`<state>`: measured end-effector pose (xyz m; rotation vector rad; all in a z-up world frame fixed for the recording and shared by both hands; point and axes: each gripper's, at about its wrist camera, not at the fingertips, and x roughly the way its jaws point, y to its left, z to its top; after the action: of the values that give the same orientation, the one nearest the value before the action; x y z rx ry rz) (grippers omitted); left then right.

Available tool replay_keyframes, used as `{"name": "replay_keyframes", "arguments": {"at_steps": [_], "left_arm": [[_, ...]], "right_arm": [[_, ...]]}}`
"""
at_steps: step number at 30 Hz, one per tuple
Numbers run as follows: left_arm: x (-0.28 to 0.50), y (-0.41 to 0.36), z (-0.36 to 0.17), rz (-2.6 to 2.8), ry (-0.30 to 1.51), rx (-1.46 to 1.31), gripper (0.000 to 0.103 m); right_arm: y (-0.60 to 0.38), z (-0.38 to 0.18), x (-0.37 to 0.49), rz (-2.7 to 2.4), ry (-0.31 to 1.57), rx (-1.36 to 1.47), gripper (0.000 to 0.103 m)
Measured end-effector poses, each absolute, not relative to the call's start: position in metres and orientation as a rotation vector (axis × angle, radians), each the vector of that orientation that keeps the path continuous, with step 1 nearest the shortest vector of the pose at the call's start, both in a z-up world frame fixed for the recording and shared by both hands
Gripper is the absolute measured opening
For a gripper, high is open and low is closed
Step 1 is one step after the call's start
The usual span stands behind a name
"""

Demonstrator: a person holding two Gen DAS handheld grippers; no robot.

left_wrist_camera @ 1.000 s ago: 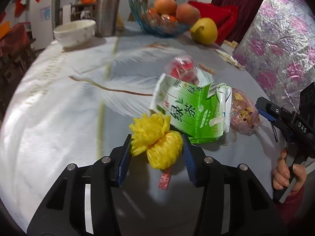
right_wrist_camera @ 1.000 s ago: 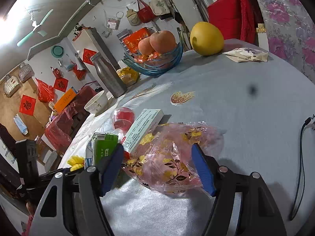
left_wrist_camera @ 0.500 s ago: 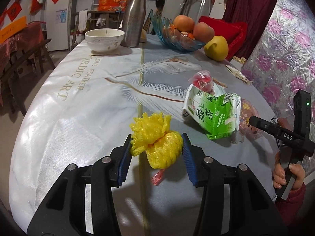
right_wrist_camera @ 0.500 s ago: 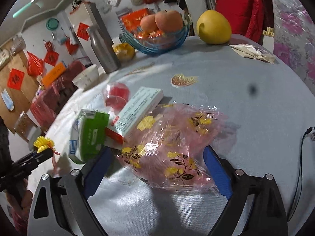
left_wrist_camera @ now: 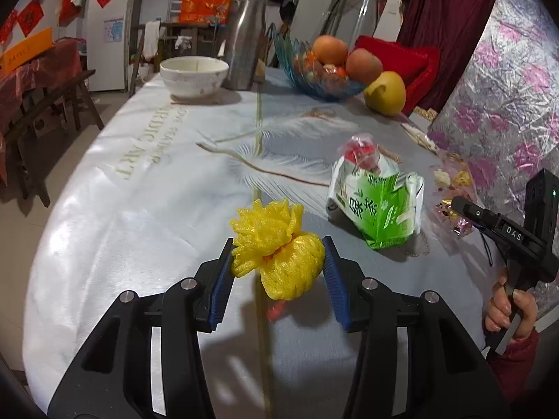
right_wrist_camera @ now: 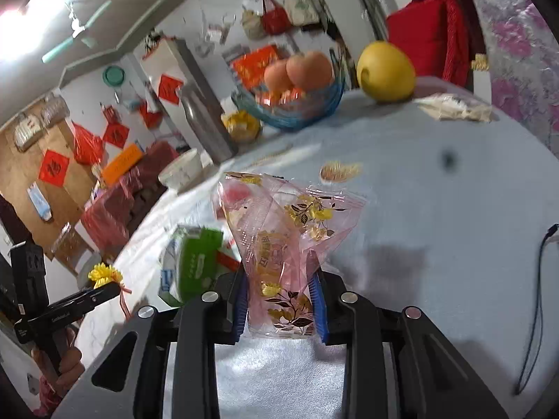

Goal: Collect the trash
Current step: 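Lift the yellow flower with left tool while right tool lifts the pink bag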

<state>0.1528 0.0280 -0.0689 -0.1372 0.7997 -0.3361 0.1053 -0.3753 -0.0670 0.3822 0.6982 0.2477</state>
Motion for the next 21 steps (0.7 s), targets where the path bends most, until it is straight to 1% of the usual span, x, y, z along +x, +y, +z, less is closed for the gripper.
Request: {"name": "replay_keyframes", "arguments": {"at_steps": [5, 12, 21], "left_arm": [[0.142, 0.043, -0.052, -0.314, 0.758, -0.146, 0.048], [0.119, 0.077, -0.029, -0.263, 0.698, -0.165, 0.048], [0.073, 0.144, -0.007, -0.143, 0.637, -0.157, 0.048]], "right_arm": [[-0.371, -0.058, 0.096, 0.283, 0.674, 0.412, 0.031], [-0.35, -0.017, 0.072, 0.352, 0.579, 0.395, 0.032], [-0.299, 0.017, 0.056, 0.491, 0.548, 0.358, 0.032]]}}
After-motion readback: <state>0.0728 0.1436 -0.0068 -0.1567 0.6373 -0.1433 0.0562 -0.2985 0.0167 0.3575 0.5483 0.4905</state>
